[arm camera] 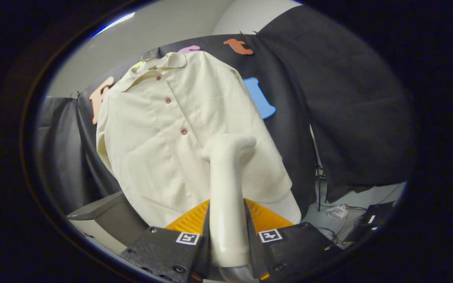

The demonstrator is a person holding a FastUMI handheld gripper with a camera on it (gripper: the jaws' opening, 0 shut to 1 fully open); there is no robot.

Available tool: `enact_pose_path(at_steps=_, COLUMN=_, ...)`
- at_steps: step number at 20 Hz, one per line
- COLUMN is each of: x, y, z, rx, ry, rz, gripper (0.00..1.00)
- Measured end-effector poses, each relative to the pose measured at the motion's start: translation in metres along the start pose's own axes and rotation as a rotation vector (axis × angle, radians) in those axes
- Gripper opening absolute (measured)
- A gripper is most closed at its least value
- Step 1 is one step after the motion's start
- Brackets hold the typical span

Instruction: Iron the clothes twice with a garment steamer, once on the left side and once on the right side.

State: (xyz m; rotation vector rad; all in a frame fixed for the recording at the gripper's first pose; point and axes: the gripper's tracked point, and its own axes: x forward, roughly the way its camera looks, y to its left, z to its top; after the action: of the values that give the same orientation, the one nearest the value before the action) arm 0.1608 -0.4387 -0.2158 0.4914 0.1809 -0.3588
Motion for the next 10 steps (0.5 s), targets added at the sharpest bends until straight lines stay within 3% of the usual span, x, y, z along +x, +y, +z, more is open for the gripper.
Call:
enact_pose_path(at_steps=5, x=-0.025, y=0.000, z=-0.023, rx=0.007, ry=0.043, rz=-0.004, gripper=0.40)
enact_pose_path(at_steps=10, x=-0.067, y=0.041, z=-0.031, rx=-0.025, ry=0.052, rz=0.066, gripper=0.40)
